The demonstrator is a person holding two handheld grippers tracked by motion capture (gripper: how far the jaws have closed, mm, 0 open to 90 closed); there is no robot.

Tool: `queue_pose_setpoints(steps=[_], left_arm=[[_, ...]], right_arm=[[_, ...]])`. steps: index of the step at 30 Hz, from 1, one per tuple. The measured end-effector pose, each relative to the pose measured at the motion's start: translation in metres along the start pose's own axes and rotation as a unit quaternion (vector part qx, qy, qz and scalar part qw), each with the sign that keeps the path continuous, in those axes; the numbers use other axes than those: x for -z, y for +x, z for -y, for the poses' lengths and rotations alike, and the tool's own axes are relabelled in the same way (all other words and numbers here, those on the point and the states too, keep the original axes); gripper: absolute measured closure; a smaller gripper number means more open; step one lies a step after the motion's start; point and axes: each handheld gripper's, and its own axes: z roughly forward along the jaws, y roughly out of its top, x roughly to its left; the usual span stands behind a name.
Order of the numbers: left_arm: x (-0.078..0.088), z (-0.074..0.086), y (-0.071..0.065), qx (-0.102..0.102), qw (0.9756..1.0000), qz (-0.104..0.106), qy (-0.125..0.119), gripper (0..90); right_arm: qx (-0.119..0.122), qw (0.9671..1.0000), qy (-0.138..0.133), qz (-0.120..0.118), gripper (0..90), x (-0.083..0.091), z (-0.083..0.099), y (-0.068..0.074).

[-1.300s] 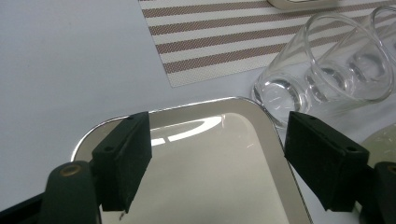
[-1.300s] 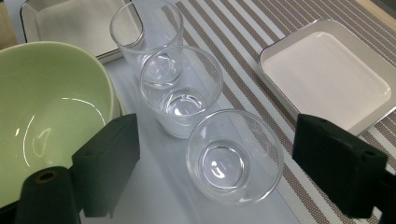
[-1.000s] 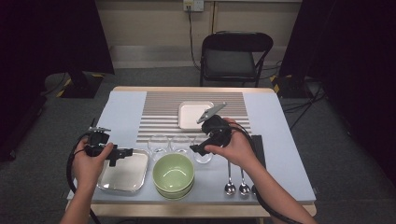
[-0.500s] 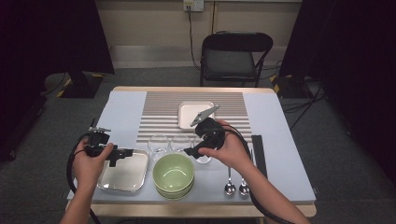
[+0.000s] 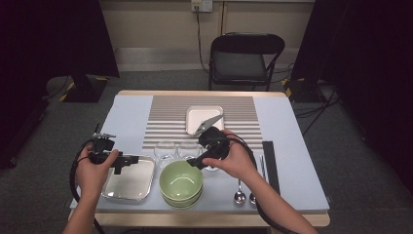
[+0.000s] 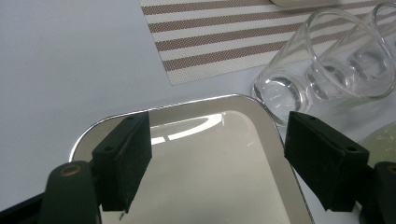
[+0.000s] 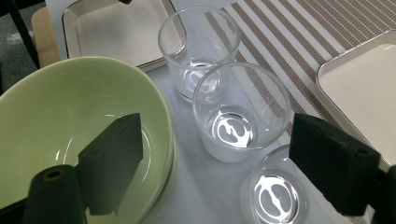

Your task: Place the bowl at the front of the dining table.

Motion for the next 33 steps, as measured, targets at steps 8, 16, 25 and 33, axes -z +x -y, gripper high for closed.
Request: queue_pose_setpoints(steps=[8, 16, 25, 33], left_arm=[[0.000, 0.000, 0.000, -0.007, 1.0000, -0.001, 0.001, 23.4], [0.000, 0.000, 0.000, -0.003, 1.0000, 0.000, 0.000, 23.4], [0.001, 0.000, 0.000, -0.002, 1.0000, 0.001, 0.000, 23.4], [0.001, 0.000, 0.000, -0.003, 1.0000, 0.002, 0.000, 23.4]], right_arm=[[0.009, 0.9999, 0.001, -0.010, 22.4, -0.006, 0.000, 0.005], [0.020, 0.9996, 0.003, -0.020, 30.0, -0.011, 0.000, 0.008], [0.040, 0.9988, 0.011, -0.027, 39.0, -0.015, 0.001, 0.012], [0.023, 0.9991, 0.008, -0.035, 43.5, -0.019, 0.004, 0.011]])
